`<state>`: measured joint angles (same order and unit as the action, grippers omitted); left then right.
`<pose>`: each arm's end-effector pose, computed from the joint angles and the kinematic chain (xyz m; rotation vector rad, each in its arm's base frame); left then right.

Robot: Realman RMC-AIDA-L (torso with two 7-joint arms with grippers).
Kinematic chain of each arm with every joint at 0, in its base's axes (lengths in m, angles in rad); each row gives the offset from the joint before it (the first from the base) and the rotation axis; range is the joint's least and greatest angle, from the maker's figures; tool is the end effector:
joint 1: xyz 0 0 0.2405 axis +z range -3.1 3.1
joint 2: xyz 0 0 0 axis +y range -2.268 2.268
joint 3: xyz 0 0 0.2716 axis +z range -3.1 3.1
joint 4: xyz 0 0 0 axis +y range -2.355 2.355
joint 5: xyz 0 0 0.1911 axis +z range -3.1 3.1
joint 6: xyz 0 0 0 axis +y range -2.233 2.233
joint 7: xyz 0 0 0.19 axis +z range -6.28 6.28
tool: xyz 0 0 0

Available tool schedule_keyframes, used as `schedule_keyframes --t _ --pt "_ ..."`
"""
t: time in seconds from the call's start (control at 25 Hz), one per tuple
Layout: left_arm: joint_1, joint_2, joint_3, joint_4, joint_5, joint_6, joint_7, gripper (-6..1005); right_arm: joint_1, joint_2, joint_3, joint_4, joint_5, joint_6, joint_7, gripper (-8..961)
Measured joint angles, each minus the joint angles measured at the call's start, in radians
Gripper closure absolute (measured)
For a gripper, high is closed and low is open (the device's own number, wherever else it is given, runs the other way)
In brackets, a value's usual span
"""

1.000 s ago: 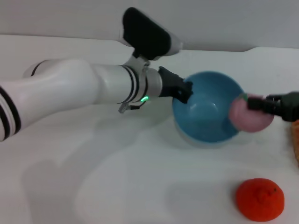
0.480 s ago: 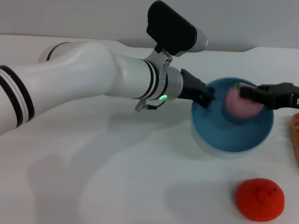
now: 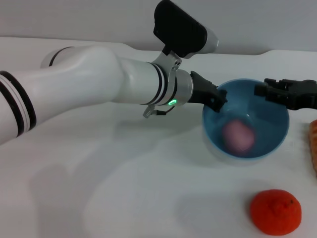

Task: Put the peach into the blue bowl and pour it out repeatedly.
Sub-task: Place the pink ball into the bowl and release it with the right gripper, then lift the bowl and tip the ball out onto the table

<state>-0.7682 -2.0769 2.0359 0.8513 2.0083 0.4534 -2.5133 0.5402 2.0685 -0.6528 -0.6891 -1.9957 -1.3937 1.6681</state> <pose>-0.1440 0.4015 -0.1762 -2.5797 -0.6355 -0.1176 0.2613 0.3735 -0.0281 -2.4778 0.9908 0.6850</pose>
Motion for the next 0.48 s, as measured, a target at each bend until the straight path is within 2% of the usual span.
schedule_keyframes --t 0.24,0.36,0.48 --pt "0.004 0.0 0.009 -0.003 0.002 -0.019 -0.001 1000 -0.034 0.001 0.002 -0.002 0.082 0.025 -0.044 550" --pt "0.006 0.0 0.016 -0.007 0.008 -0.029 0.003 1000 -0.096 -0.002 0.012 -0.012 0.185 0.031 -0.096 521" --pt "0.002 0.004 0.01 -0.005 0.052 -0.028 0.004 1001 -0.173 -0.002 0.079 -0.006 0.242 0.064 -0.153 511"
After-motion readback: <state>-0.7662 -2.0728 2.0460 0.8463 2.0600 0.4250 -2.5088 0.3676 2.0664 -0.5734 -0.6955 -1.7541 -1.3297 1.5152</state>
